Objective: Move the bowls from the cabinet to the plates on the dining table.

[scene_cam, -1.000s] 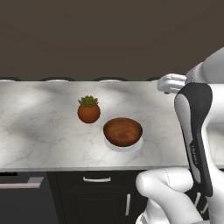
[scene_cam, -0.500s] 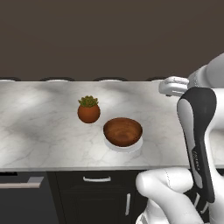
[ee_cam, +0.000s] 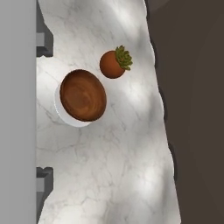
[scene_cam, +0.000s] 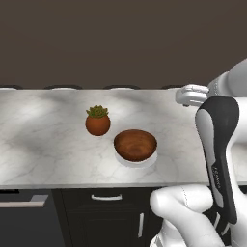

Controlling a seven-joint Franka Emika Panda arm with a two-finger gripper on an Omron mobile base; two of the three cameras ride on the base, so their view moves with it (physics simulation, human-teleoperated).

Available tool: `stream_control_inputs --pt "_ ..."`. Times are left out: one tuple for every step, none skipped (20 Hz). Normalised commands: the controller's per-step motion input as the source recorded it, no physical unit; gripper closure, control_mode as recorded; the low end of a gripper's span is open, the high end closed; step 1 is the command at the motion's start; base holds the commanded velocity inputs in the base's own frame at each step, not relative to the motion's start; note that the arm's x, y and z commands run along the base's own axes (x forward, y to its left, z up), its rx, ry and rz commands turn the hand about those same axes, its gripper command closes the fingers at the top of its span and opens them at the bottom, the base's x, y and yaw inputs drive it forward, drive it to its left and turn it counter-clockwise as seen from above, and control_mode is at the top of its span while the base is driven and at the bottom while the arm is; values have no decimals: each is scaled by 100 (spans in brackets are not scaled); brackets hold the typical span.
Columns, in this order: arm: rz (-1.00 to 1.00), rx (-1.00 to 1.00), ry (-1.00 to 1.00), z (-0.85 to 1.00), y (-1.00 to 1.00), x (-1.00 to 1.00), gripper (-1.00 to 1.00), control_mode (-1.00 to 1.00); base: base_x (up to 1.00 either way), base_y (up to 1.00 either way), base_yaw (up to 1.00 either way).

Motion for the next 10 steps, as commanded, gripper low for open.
stream_control_inputs --pt "0 0 0 0 0 0 -100 100 -26 11 3" --pt "0 0 0 0 0 0 -100 100 -34 20 8" --pt "0 0 0 0 0 0 -100 100 -42 24 11" --pt "0 0 0 0 0 0 -100 100 -54 29 15" --pt "0 0 0 0 0 0 -100 100 -60 36 19" --pt "0 0 0 0 0 0 -100 100 -65 39 21" --pt "0 0 0 0 0 0 -100 100 -71 45 25" --pt "0 0 0 0 0 0 -100 100 -74 47 28" --pt "0 0 0 0 0 0 -100 100 -71 47 30" --pt "0 0 0 0 0 0 -100 100 -66 47 33"
